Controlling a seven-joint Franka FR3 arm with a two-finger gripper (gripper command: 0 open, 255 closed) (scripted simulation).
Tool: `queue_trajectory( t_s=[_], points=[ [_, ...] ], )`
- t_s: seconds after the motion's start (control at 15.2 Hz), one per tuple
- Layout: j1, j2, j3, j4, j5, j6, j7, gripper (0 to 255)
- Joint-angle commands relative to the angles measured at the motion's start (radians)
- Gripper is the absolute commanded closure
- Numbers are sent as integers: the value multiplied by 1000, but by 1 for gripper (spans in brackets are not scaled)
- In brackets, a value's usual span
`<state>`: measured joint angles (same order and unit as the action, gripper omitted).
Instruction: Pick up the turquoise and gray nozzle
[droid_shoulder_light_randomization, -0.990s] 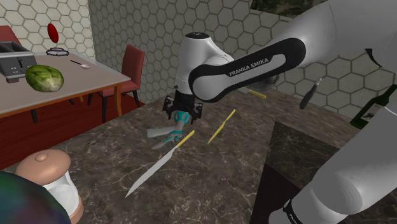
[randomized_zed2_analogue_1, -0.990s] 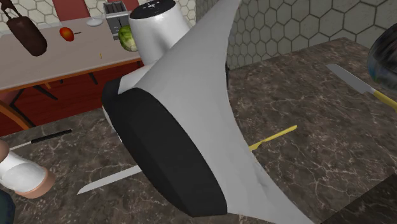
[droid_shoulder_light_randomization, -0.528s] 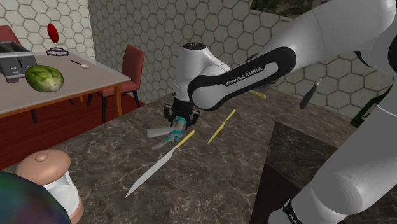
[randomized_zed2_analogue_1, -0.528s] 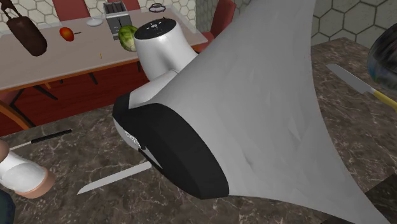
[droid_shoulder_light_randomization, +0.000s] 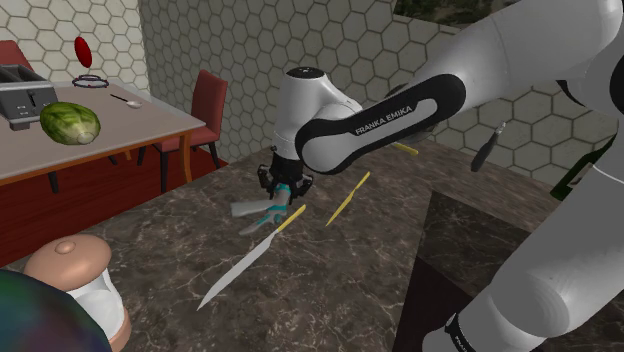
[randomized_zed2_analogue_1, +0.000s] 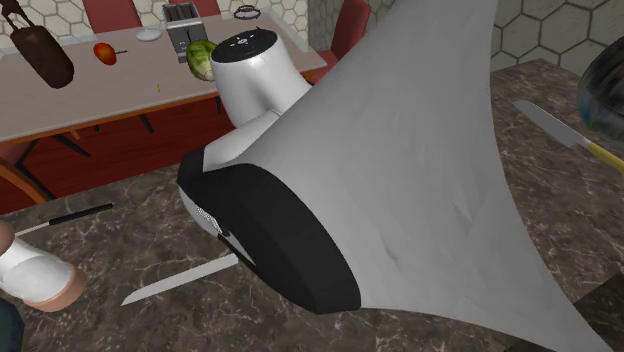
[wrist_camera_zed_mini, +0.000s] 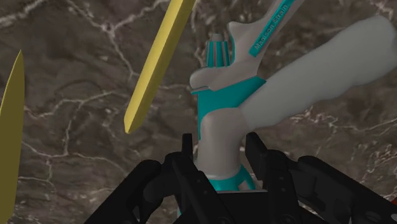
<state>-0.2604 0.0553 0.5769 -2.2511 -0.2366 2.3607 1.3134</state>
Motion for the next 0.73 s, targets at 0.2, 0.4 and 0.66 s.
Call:
queue_trajectory(
  t_s=[0.2,0.4,0.66],
  points=[
    [-2,-26,2,15,29,-37,-24,255],
    [-3,-52,3,32,55,-73,-46,255],
    [-3,-84,2,57,84,-122,-72,255]
  ],
)
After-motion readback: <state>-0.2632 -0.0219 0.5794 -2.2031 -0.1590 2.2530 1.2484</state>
